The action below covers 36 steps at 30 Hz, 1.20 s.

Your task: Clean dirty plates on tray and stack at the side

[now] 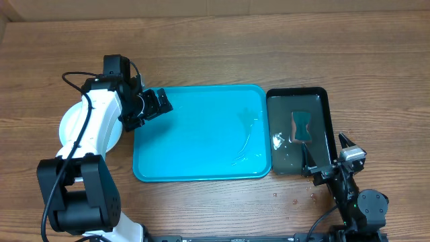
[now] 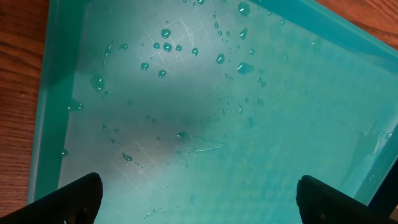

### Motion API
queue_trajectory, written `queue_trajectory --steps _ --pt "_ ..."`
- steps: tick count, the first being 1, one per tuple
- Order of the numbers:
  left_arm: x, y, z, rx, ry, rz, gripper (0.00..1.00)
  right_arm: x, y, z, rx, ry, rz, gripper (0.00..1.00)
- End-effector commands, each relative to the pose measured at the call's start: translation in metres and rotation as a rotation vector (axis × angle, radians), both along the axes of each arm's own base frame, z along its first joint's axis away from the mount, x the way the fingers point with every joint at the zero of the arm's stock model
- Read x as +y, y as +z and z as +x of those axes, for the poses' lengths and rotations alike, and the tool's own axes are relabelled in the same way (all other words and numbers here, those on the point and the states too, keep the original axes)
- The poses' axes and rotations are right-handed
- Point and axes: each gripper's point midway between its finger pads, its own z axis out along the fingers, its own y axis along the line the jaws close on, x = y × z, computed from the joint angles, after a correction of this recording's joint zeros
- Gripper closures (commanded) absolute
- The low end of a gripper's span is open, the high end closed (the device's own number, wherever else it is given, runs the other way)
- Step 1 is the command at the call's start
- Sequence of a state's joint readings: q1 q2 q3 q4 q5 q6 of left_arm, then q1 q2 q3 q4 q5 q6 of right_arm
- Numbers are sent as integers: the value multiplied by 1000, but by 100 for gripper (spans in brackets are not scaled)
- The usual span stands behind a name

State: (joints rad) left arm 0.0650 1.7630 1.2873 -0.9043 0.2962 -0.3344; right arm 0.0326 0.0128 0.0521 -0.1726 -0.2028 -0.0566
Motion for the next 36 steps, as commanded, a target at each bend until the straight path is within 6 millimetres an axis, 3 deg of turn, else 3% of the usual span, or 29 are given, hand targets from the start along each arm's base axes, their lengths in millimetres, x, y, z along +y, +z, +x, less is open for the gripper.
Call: queue_trajectory --steps 1,7,16,20,23,28,36 --pt "-3 11 5 -33 -1 -7 0 -2 3 0 -16 -6 -7 0" --pt "-16 36 4 -105 -36 -4 0 -2 3 0 -16 -6 -7 0" --pt "-30 129 -11 -377 -75 1 0 -2 3 0 -16 -6 -7 0" --pt "-29 172 -29 -511 -75 4 1 -2 3 0 -16 -6 -7 0" --pt "-29 192 -47 -583 -82 10 0 -2 3 0 -16 -6 -7 0" --pt "-29 188 -90 -621 -100 20 0 -2 3 0 -16 -6 -7 0" --pt "-28 126 -155 -622 -97 18 0 -2 3 0 -16 -6 -7 0"
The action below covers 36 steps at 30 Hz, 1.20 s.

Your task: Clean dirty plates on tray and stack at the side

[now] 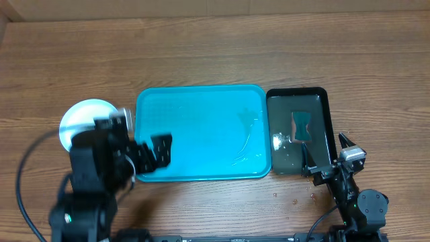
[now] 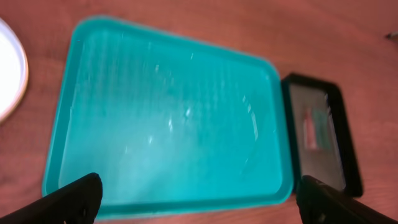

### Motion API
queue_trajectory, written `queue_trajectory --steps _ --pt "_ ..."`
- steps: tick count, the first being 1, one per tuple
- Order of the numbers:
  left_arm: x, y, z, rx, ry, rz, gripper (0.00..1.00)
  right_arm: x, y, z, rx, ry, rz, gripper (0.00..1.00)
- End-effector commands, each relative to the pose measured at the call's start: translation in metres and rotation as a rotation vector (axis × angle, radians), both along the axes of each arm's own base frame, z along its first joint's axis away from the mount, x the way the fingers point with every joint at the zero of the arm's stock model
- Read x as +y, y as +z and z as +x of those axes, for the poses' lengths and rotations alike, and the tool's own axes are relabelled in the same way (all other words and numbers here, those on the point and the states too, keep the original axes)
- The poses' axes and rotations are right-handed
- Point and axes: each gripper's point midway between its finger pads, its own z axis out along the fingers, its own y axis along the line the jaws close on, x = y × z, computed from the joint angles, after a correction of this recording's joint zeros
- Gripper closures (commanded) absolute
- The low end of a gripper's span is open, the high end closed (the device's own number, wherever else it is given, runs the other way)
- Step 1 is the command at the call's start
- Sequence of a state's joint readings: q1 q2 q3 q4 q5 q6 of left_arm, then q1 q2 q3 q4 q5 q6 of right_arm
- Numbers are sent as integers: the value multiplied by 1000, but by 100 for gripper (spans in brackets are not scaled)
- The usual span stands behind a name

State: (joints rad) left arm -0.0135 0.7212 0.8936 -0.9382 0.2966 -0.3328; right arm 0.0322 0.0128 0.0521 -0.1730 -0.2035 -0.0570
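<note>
The teal tray (image 1: pixel 201 134) lies mid-table, wet and with no plate on it; the left wrist view shows the whole tray (image 2: pixel 168 118), blurred. A stack of white plates (image 1: pixel 84 117) sits on the table left of the tray, and its edge shows as the plates (image 2: pixel 9 68) in the wrist view. My left gripper (image 1: pixel 153 153) hovers open over the tray's front left corner, nothing between its fingertips (image 2: pixel 74 199). My right gripper (image 1: pixel 327 158) rests at the front right by the black tray, its fingers apart and empty.
A black tray (image 1: pixel 299 131) of water stands right of the teal tray, with a sponge (image 1: pixel 302 126) lying in it. Water drops dot the table near the right arm's base (image 1: pixel 363 205). Wooden tabletop surrounds everything.
My left gripper was low over the tray's back left corner. It is now higher, over the front left corner, still open. The plate stack is no longer covered by the arm.
</note>
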Motion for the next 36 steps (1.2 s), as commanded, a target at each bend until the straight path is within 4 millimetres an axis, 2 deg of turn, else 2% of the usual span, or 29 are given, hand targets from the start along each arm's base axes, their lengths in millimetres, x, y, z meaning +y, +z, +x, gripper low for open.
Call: queue_trajectory --steps 1,5,8,11,18,22,25,36 --pt "-1 -25 -20 -17 -18 8 0 -2 3 0 -16 -6 -7 0" --pt "3 -40 -28 -133 1 22 0 -2 3 0 -16 -6 -6 0" --pt "4 -35 -23 -282 9 21 0 -2 3 0 -16 -6 -6 0" --pt "5 -12 -12 -482 16 19 0 -2 3 0 -16 -6 -7 0" --pt "12 66 -8 -979 58 28 0 -2 3 0 -16 -6 -7 0" --pt "19 83 -12 -1122 104 36 0 -2 3 0 -16 -6 -6 0" --pt "23 78 -10 -1151 125 40 0 -2 3 0 -16 -6 -6 0" --pt "29 16 12 -1032 160 55 0 -2 3 0 -16 -6 -7 0"
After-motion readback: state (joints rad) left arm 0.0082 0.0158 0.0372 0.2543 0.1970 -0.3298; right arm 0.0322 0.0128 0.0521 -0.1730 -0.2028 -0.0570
